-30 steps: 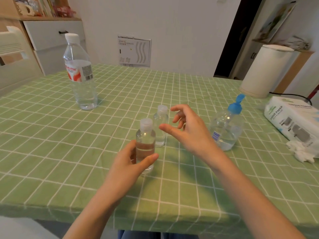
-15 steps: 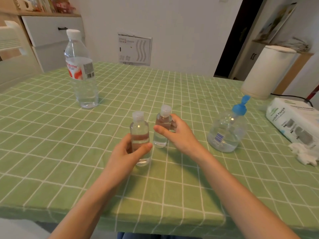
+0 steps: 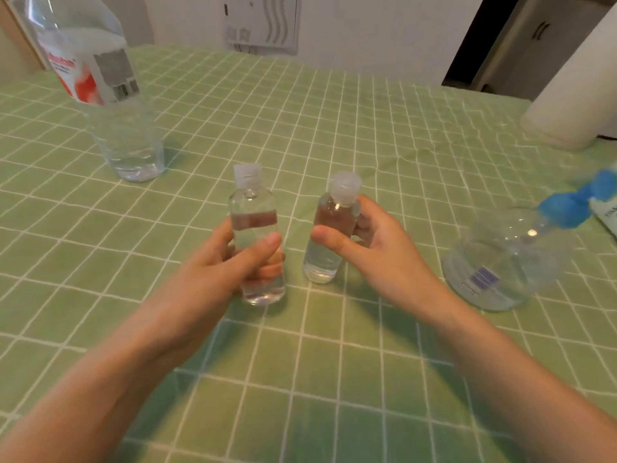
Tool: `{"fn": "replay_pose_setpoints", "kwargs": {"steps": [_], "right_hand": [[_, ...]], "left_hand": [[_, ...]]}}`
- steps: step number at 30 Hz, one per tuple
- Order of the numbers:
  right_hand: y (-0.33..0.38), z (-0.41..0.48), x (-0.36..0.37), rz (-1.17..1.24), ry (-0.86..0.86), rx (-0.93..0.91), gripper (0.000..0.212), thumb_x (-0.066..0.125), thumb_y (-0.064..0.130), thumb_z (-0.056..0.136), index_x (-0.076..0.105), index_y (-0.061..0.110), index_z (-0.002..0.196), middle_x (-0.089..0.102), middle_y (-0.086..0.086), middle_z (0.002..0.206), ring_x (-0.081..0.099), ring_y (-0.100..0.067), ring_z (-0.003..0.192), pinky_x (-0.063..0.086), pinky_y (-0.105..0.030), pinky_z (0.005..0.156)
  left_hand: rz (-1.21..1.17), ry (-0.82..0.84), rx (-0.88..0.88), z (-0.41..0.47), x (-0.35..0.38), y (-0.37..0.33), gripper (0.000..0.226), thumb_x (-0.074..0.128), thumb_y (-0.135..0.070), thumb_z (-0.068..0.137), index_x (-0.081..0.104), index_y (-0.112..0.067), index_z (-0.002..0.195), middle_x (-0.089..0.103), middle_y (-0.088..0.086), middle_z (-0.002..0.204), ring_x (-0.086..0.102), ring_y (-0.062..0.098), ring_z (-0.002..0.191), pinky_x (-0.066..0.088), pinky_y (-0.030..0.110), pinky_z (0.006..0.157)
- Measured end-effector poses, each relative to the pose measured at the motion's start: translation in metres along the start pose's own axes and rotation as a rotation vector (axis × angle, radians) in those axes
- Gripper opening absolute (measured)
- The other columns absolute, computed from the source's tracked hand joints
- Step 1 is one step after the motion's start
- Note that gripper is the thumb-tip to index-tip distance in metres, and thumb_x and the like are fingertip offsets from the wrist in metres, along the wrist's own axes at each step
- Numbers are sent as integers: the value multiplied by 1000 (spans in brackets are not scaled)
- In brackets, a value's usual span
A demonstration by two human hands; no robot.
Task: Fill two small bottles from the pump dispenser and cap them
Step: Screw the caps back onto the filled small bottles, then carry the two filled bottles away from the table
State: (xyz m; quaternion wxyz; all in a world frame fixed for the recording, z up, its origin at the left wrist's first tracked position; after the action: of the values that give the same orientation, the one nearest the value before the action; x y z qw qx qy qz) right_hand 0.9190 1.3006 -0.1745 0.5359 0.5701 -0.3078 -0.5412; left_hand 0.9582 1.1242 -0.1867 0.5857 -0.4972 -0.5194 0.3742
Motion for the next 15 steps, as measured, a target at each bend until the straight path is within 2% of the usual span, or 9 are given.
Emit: {"fn": "replay_pose_setpoints", "kwargs": {"steps": [4,9,13,15], "right_hand": [[2,5,-8,99,-39,56,34,69,37,70,60,25,101,71,22,94,66,4,89,47,-7,73],[27,-6,-18,190,-66,227,32,69,35,69,61,25,99,72,18,91,67,1,88,48,-10,74],[69,-33,-37,224,-85,388,37,71,42,65,64,26,98,73,11,94,68,-6,90,50,-13,74],[91,-50,-48,275,-114,464,40,71,44,63,63,26,97,73,10,93,69,-7,89,51,-13,72]], "left_hand": [[-57,-106,-87,13,0,-5,34,66,-33,64,65,-29,98,65,-5,74,64,10,77,54,22,72],[-112,-187,-269,6,16,-26,35,62,-32,66,60,-22,99,63,-2,78,66,9,75,54,22,68],[-128,-193,-422,-21,30,-62,35,60,-35,69,58,-21,101,60,8,86,64,11,73,49,28,71],[-138,-185,-498,-39,38,-80,36,60,-34,70,58,-18,103,61,10,86,65,10,71,51,27,67]]}}
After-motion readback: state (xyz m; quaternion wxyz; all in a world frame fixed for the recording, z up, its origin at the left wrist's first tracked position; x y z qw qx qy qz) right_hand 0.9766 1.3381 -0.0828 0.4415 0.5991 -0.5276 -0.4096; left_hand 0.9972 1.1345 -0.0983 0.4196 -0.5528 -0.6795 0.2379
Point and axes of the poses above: each hand's wrist, its own z-axis towards the middle knuckle, its own x-axis out of the palm, y = z × x, the point moved 4 cm from there along z, towards the middle knuckle
